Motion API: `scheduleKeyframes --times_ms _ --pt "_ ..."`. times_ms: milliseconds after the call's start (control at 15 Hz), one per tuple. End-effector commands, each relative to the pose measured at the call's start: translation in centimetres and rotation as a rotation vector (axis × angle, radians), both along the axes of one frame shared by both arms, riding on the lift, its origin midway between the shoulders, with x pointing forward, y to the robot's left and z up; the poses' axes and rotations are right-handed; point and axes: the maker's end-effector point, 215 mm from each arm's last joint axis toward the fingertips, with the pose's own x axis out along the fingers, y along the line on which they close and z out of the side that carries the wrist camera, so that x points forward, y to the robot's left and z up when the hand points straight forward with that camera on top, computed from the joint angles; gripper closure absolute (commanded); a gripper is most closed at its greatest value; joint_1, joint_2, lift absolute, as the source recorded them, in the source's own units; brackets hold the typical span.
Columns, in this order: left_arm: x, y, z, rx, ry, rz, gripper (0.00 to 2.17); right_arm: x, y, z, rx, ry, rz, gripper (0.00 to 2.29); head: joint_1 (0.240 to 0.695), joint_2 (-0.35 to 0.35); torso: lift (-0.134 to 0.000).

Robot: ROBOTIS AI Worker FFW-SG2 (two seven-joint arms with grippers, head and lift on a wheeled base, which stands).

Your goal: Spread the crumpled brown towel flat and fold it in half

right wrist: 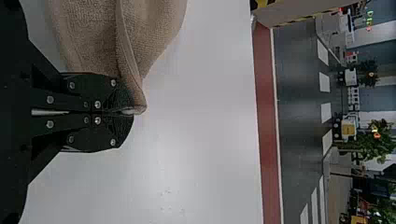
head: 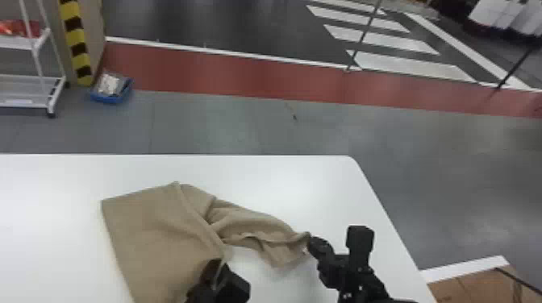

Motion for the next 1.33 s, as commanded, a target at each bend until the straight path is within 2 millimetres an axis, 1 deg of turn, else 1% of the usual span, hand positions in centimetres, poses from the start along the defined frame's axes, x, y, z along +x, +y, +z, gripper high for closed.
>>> scheduleKeyframes --times_ms 0,67,133,200,267,333,400,467,533,600,667,733,800,933,1000,1067,1133,1267 --pt "-0.6 -1.0 1.7 -0.038 -0.009 0.000 1.74 -0.1 0.0 0.3 0.004 0.005 -0.001 1.26 0.695 -0.350 0.000" --pt "-0.4 -0.8 2.6 -0.052 -0.014 0.010 1.74 -0.2 0.1 0.3 0.004 0.008 0.000 1.26 0.695 -0.350 0.000" --pt "-0.1 0.7 3.0 -0.053 -0.001 0.040 1.74 -0.2 0.2 0.4 0.006 0.013 0.003 1.26 0.695 -0.350 0.000" --pt "-0.1 0.6 3.8 -0.068 0.004 0.036 1.74 -0.1 0.4 0.6 0.008 0.017 0.006 1.26 0.695 -0.350 0.000" --pt "0.5 2.2 4.6 -0.068 -0.012 0.057 1.74 0.0 0.3 0.9 0.006 0.018 0.004 1.26 0.695 -0.350 0.000" --pt "0.9 3.2 5.7 -0.079 -0.032 0.067 1.74 0.0 0.0 1.2 0.006 0.026 0.000 1.26 0.695 -0.350 0.000" --pt "2.1 6.3 6.4 -0.064 -0.033 0.119 1.74 0.5 -0.4 1.9 -0.004 0.026 0.002 1.26 0.695 -0.350 0.000" --pt "3.0 7.9 7.2 -0.067 -0.043 0.150 1.74 0.9 -1.4 2.7 -0.009 0.027 -0.006 1.26 0.695 -0.350 0.000" --pt "4.4 10.9 8.1 -0.056 -0.062 0.192 1.74 1.4 -3.0 3.8 -0.012 0.024 -0.025 1.26 0.695 -0.350 0.000" --pt "5.8 14.9 9.0 -0.043 -0.074 0.261 1.74 2.2 -4.3 5.1 -0.004 0.023 -0.034 1.26 0.695 -0.350 0.000" --pt "6.7 17.9 10.1 -0.058 -0.088 0.306 1.74 2.7 -5.9 6.1 -0.012 0.028 -0.048 1.26 0.695 -0.350 0.000" --pt "7.6 20.2 11.4 -0.069 -0.106 0.346 1.74 3.1 -7.2 7.2 -0.025 0.033 -0.060 1.26 0.695 -0.350 0.000" --pt "8.5 22.9 12.5 -0.076 -0.119 0.390 1.74 3.7 -8.3 8.7 -0.052 0.028 -0.062 1.26 0.695 -0.350 0.000" --pt "9.2 27.8 13.7 -0.076 -0.120 0.472 1.74 4.0 -10.7 11.1 -0.080 0.039 -0.088 1.26 0.695 -0.340 0.000" --pt "9.1 29.6 14.2 -0.082 -0.113 0.510 1.74 3.5 -11.2 11.9 -0.086 0.066 -0.103 1.26 0.695 -0.326 0.000" --pt "8.7 30.4 14.3 -0.075 -0.106 0.533 1.74 3.3 -10.9 13.0 -0.092 0.070 -0.095 1.26 0.695 -0.299 0.000" --pt "8.6 30.4 14.9 -0.075 -0.110 0.541 1.74 3.1 -10.7 13.6 -0.094 0.075 -0.093 1.26 0.695 -0.288 0.000" --pt "8.1 30.9 15.2 -0.054 -0.091 0.552 1.74 2.7 -10.6 14.5 -0.096 0.075 -0.096 1.26 0.695 -0.272 0.000"
